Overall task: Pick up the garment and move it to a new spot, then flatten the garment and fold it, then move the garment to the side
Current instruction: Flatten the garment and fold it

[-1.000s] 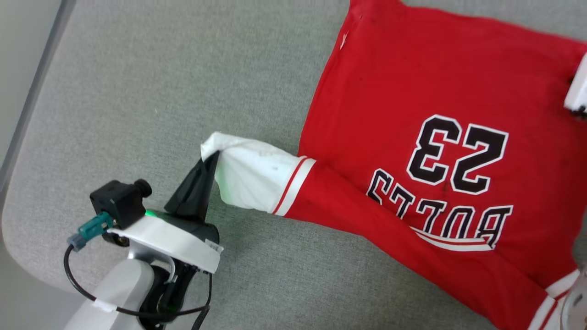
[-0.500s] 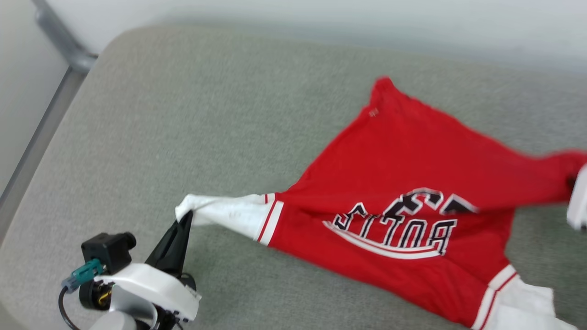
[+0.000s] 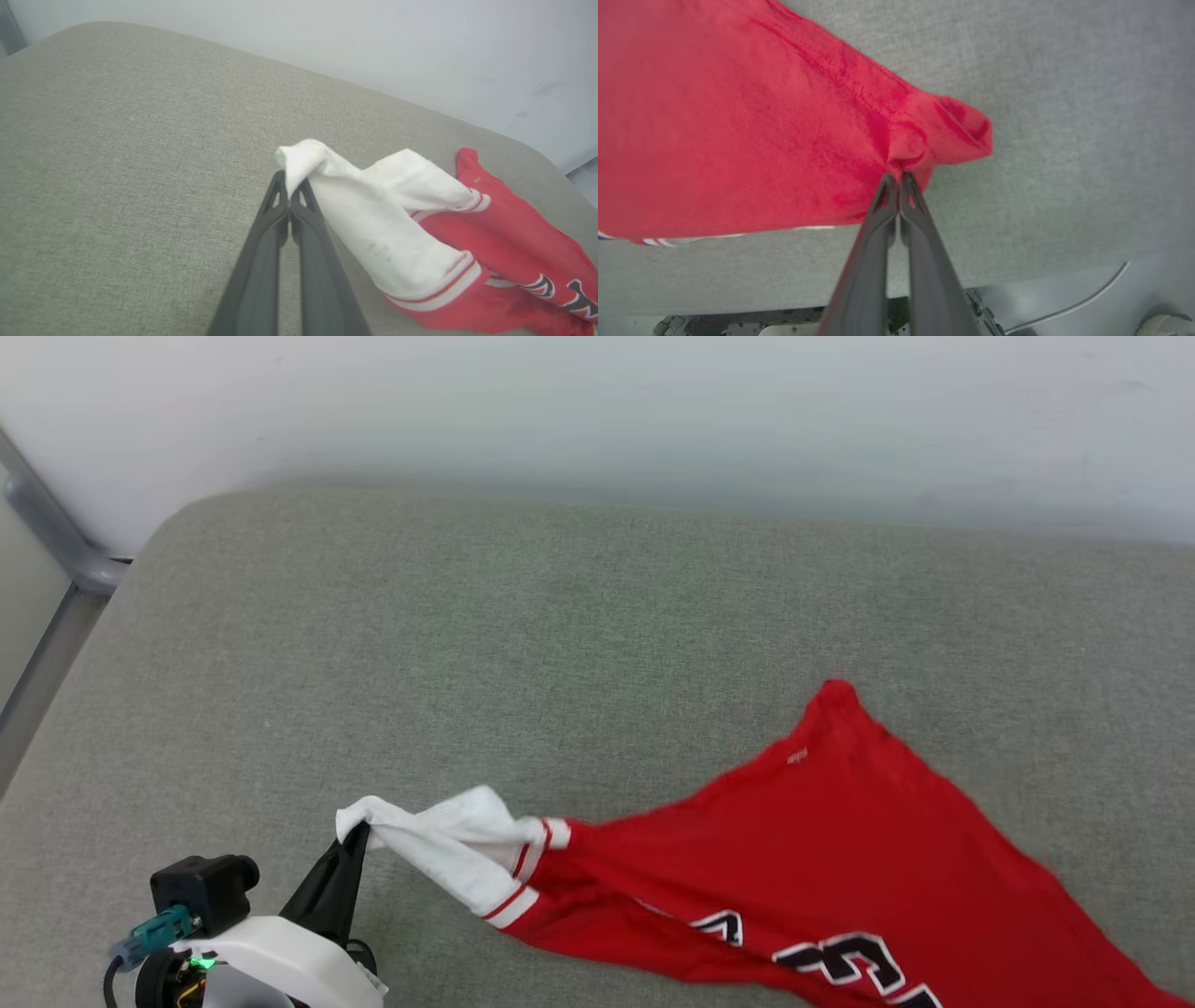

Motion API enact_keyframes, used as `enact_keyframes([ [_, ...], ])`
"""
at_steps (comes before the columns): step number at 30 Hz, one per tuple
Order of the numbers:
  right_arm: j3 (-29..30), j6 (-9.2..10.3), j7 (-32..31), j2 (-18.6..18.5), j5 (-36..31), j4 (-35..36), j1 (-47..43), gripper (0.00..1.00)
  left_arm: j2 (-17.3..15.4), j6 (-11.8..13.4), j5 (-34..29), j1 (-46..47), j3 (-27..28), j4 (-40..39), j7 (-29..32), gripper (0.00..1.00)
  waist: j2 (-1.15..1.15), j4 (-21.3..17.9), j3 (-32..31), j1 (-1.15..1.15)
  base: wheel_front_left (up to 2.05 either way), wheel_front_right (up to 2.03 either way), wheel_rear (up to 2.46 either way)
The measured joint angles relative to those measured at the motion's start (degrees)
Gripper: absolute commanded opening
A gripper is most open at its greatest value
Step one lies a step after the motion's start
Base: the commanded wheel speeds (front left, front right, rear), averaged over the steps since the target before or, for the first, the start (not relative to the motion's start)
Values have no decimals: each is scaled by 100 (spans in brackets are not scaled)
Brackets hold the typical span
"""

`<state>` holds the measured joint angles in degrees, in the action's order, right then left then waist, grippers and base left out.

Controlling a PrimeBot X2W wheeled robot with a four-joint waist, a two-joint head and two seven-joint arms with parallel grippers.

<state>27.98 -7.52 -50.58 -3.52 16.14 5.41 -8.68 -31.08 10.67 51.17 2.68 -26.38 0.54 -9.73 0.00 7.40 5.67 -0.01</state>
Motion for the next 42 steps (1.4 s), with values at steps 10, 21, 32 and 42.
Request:
enact_keyframes([
  [10, -81, 1, 2119, 64, 892, -767, -367, 100, -33, 42, 2, -13, -32, -40, 47, 0, 0, -104, -64, 1, 0, 0, 0],
  [21, -837, 2, 4192, -183, 400, -1316, 973, 100, 37, 8, 1, 102, -77, -34, 41, 0, 0, -32, -41, 1, 0, 0, 0],
  [32, -2562, 1, 2324, -1033, 564, -3018, 3024, 100, 245, -234, -71, 556, -274, 55, 22, 0, 0, 248, 198, 2, 0, 0, 0],
  [42, -3877, 1, 1868, -1223, 766, -4810, 4370, 100, 477, -516, -169, 984, -474, 265, -53, 0, 0, 697, 493, 2, 0, 0, 0],
])
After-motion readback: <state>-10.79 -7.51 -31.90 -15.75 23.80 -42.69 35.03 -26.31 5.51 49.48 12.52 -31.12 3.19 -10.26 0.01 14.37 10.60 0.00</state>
